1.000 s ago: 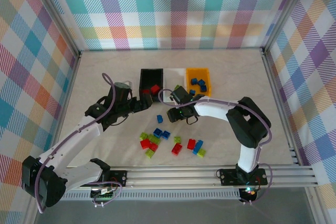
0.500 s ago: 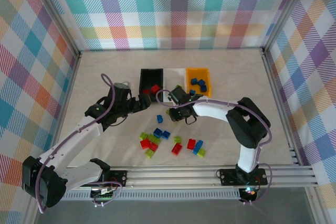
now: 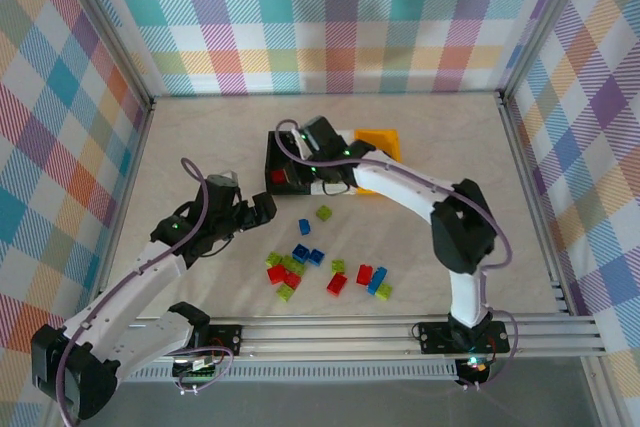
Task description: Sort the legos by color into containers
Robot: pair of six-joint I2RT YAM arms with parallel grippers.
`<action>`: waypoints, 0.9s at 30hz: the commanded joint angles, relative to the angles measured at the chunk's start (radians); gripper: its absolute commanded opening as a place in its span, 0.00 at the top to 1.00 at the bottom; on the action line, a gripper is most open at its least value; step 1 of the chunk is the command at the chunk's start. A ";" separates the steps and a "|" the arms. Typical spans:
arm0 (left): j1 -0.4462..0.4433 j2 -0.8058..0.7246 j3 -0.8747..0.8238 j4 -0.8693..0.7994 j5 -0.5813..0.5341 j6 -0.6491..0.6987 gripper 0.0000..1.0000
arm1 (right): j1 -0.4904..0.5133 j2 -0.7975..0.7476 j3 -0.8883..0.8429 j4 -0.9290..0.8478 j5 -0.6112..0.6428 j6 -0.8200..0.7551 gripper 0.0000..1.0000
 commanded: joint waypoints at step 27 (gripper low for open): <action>-0.026 0.066 -0.039 -0.017 0.153 0.027 0.11 | -0.042 -0.105 -0.040 -0.026 0.081 0.097 0.36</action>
